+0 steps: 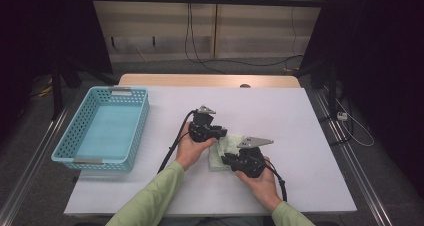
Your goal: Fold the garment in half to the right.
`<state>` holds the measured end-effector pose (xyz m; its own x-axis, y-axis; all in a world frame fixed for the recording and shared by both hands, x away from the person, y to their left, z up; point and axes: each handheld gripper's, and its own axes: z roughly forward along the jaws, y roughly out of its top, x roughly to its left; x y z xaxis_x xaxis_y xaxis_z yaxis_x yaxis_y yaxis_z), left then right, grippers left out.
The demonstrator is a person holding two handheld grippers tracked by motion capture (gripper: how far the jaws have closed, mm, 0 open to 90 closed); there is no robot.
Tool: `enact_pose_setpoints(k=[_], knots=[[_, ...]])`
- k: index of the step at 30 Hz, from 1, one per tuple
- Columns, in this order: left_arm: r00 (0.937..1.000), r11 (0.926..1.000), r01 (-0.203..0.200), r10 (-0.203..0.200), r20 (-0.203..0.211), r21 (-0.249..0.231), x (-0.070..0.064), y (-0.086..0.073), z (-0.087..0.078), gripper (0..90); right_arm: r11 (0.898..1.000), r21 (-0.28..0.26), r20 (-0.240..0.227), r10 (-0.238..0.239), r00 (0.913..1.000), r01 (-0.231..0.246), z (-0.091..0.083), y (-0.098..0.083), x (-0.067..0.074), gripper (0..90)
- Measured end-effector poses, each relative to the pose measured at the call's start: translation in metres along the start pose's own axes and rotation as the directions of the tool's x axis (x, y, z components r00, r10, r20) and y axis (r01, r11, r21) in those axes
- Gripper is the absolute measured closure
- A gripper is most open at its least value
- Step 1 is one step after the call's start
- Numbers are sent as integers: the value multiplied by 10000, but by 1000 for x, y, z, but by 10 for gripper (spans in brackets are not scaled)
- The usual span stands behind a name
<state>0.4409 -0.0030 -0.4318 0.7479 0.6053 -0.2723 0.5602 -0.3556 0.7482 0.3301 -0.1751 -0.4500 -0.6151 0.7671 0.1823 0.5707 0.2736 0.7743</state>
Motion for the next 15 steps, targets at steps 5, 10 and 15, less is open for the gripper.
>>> enact_pose_setpoints(k=[5,10,15], knots=[[9998,10000,7,-8,177,56,-3,-1,-1,682,9999,-2,33,164,9999,-164,-4,-1,-2,779],[9994,10000,18,-20,337,62,-6,0,1,675,9998,5,143,191,9997,-192,-6,-4,-4,772],[9992,9999,18,-22,389,107,-10,1,6,671,9996,49,168,262,9995,-263,-8,-5,-5,755]])
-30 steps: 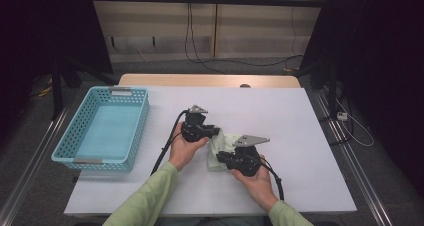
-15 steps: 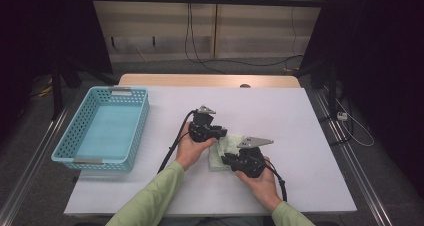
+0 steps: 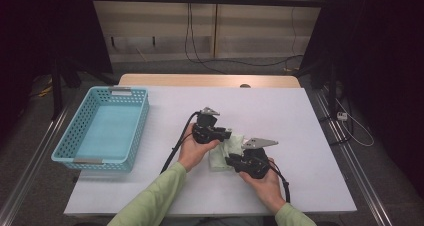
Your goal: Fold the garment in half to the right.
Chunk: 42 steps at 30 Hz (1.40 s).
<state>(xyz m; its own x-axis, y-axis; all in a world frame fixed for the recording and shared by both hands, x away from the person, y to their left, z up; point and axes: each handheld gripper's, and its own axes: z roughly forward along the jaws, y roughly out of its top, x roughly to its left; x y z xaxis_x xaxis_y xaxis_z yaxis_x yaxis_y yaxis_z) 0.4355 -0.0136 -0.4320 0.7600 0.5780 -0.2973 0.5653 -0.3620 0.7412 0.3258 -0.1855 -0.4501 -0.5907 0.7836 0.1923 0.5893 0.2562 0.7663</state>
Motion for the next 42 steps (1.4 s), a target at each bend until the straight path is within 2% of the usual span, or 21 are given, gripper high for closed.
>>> enact_pose_setpoints(k=[16,21,22,26,33,35,38,42], knots=[[9996,9997,37,-43,262,254,-11,1,18,640,9998,212,290,-21,9996,15,-7,-7,-7,762],[9994,9998,-7,0,332,214,-13,2,18,599,9997,230,347,-26,9994,18,-11,-10,-8,762],[9994,10000,42,-44,352,36,-14,1,18,585,9998,222,373,-19,9993,10,-12,-10,-8,761],[9991,9999,-114,117,400,-75,-13,4,12,538,10000,43,420,37,9991,-39,-18,-10,-11,727],[9993,9976,-351,355,67,-590,-8,5,-9,439,9980,-590,425,249,9988,-224,-29,-4,-16,660],[9987,9966,-496,485,-182,-663,-6,4,-15,398,9977,-648,465,233,9986,-203,-28,-1,-16,650],[9982,9958,-485,455,-396,-772,-2,1,-23,373,9974,-721,490,89,9988,-54,-23,6,-16,624],[9969,9951,-466,407,-680,-876,6,-4,-32,350,9986,-504,545,-127,9984,154,-11,15,-15,608]])
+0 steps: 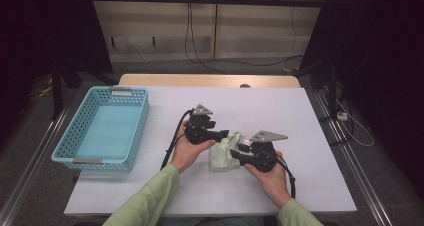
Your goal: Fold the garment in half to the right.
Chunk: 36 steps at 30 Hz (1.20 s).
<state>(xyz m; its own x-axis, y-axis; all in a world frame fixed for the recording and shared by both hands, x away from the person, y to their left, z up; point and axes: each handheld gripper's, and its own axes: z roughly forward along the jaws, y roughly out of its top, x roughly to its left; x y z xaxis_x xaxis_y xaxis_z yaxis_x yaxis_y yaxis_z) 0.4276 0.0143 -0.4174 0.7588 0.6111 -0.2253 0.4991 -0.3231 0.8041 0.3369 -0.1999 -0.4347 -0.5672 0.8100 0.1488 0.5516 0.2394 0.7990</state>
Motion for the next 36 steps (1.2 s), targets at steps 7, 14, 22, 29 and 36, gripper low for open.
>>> enact_pose_setpoints(k=[7,14,22,29,36], knots=[[9995,9997,194,-191,-259,117,13,-10,-4,339,9975,679,297,-231,9993,211,18,-5,-3,861],[9991,9993,223,-213,-361,290,11,-14,7,341,9971,757,316,-57,9995,33,9,-11,-11,899],[9991,9988,-74,94,-413,491,8,-15,6,336,9931,1169,263,41,9996,-72,8,-21,-14,823],[9979,9986,-291,315,-558,443,12,-20,-8,297,9903,1380,491,-243,9985,173,8,-22,-12,729],[9971,9993,-229,250,-714,295,22,-29,-23,260,9967,808,519,-129,9986,87,0,-17,-15,597]])
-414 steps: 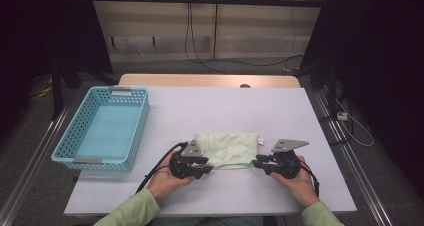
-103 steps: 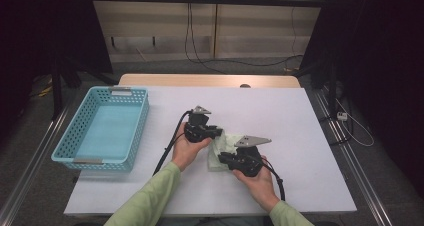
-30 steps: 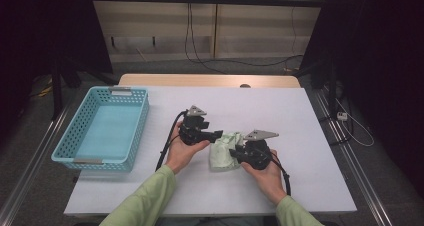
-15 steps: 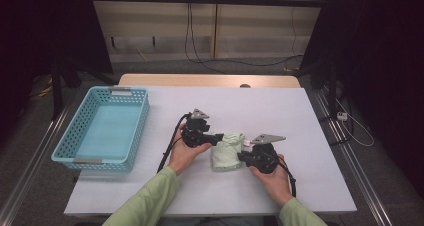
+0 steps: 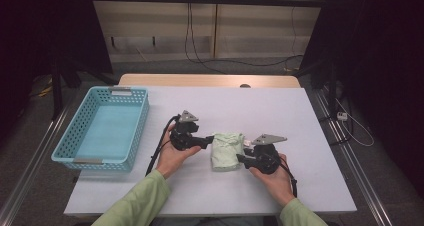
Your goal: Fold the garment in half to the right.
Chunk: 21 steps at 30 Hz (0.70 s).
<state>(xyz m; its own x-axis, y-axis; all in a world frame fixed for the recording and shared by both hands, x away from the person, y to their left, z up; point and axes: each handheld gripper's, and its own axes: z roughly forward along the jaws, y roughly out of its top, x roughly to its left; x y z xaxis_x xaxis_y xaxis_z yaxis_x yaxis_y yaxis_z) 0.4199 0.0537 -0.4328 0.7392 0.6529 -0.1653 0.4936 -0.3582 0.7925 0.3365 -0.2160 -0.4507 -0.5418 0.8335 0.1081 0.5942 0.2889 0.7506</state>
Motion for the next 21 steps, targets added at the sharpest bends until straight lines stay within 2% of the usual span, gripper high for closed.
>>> enact_pose_setpoints(k=[3,9,14,16,21], knots=[[9999,10000,2,-2,-102,36,4,-4,-3,230,9993,-370,-78,-93,9999,90,-4,3,-1,551],[10000,10000,-9,9,-70,-37,9,-8,-5,190,9943,-1040,-426,-274,9987,228,-11,11,0,528],[10000,9999,57,-57,2,-136,11,-8,-6,181,9925,-1178,-566,-385,9977,317,-9,15,2,492],[10000,9999,53,-53,-32,-102,12,-8,-6,180,9903,-1318,-544,-515,9972,439,-7,20,1,476],[9999,9997,66,-68,-117,-219,12,-7,-7,180,9860,-1618,-619,-512,9968,406,-3,30,-2,463]])
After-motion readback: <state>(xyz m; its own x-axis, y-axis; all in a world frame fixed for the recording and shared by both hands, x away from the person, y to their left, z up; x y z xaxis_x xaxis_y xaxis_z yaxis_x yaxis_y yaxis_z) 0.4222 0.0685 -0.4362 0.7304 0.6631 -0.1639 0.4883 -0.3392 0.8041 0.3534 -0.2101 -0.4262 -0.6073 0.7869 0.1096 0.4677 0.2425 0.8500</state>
